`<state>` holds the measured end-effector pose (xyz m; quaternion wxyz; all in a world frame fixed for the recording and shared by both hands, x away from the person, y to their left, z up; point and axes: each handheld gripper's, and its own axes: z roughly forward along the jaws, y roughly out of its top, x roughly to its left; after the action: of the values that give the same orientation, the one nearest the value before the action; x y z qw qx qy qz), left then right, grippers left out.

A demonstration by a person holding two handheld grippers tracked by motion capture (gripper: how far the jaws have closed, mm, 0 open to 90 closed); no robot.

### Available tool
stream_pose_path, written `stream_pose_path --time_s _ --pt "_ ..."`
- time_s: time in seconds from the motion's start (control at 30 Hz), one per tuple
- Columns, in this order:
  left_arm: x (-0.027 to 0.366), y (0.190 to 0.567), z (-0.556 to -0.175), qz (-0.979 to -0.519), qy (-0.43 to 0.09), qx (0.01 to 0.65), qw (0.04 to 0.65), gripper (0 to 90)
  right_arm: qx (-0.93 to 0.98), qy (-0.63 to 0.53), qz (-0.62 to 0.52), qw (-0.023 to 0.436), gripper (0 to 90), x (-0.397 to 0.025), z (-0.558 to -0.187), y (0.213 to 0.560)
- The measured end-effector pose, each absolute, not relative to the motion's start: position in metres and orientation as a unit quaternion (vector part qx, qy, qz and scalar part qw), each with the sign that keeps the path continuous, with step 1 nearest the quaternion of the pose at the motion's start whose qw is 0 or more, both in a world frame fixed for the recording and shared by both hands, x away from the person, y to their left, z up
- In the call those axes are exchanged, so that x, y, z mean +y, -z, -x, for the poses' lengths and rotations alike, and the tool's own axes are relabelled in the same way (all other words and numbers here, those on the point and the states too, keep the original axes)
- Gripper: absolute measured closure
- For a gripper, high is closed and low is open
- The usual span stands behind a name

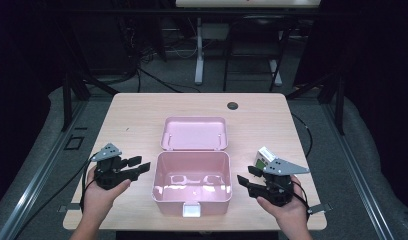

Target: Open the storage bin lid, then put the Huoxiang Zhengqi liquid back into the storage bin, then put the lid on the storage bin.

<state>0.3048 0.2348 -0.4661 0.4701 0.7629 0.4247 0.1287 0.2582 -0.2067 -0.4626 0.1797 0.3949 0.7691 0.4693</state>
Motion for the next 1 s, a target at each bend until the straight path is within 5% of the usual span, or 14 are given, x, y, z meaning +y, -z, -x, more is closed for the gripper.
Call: stream_pose_path --time_s 0.87,1.0 --pt "0.244 0.455 -0.299 -0.764 -0.126 0.425 0.469 52.0 0.856 -0.297 -0.388 0.171 44.2 -0.205 -0.316 0.449" --pt "0.246 0.456 -0.300 -0.764 -0.125 0.428 0.466 52.0 0.861 -0.276 -0.403 0.141 44.5 -0.206 -0.328 0.445"
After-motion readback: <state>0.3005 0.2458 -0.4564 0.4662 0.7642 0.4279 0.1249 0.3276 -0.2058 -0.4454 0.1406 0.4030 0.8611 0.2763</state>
